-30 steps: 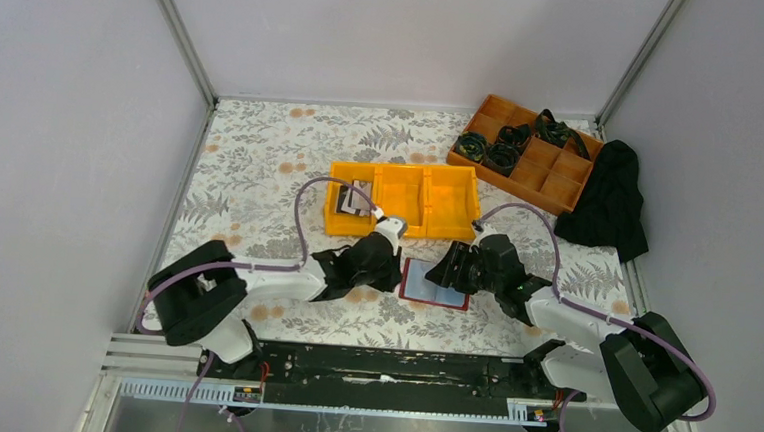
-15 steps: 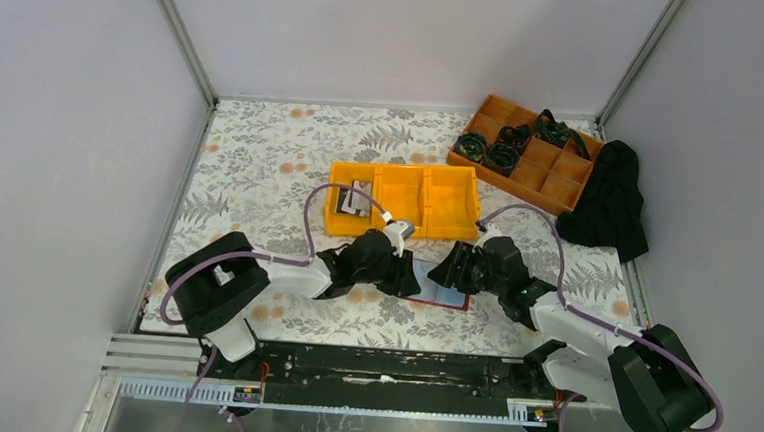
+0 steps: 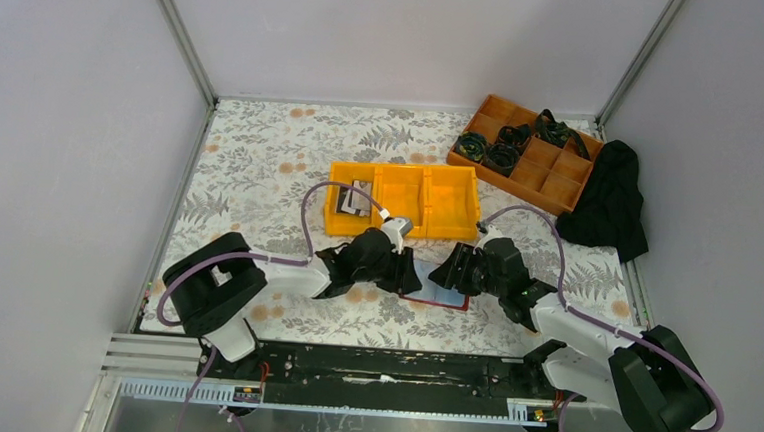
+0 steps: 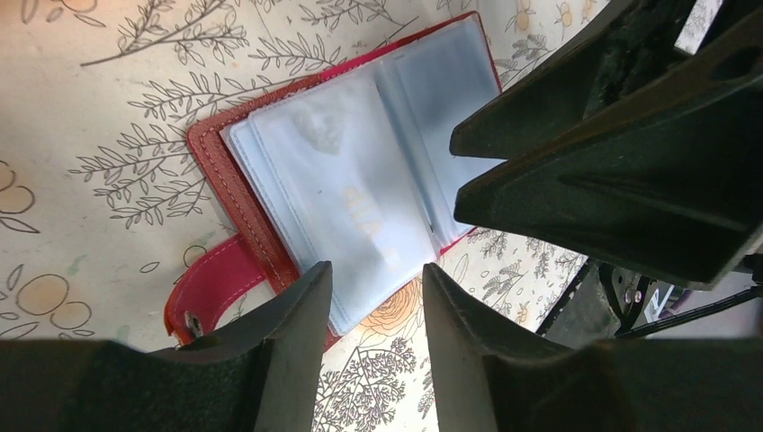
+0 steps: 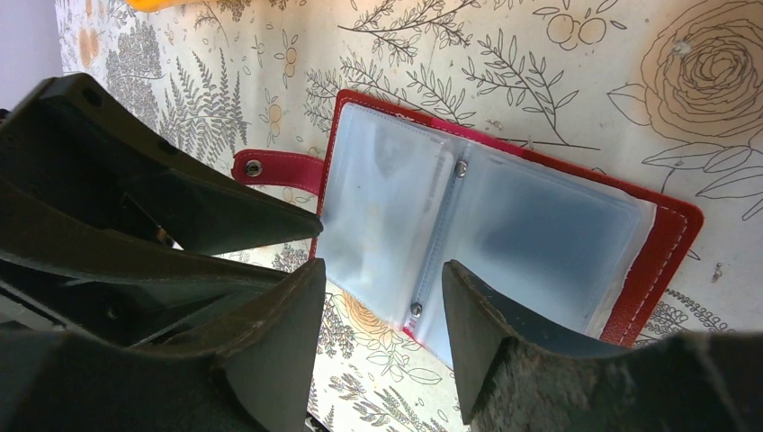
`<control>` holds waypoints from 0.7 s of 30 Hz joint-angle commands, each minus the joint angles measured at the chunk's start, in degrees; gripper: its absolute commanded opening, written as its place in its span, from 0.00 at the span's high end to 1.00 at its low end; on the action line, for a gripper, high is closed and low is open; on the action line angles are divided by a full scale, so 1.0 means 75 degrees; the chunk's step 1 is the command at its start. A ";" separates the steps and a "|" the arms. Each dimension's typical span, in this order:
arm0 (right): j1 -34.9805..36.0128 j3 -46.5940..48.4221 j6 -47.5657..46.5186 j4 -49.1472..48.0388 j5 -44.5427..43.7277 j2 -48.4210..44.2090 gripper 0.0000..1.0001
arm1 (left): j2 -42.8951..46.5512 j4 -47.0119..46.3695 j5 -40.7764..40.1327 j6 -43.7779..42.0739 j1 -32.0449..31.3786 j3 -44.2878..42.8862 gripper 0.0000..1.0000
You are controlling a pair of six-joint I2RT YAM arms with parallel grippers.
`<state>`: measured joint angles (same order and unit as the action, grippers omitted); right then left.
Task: Take the credit cards out of the card holder
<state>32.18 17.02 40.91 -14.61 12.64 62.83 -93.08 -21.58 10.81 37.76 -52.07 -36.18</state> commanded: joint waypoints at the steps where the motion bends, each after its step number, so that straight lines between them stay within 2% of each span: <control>1: -0.0026 -0.0006 -0.0074 -0.0208 -0.0157 0.0049 0.42 | 0.0333 0.0191 -0.0430 -0.0199 0.0035 -0.0153 0.51; 21: -0.0025 0.0110 -0.0052 -0.0185 -0.0127 0.0131 0.42 | -0.0385 -0.0245 -0.0271 -0.0108 0.0040 -0.0209 0.50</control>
<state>32.18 16.99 40.95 -14.68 12.62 63.75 -94.56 -21.41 8.60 37.43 -52.05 -36.91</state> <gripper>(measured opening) 0.579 0.495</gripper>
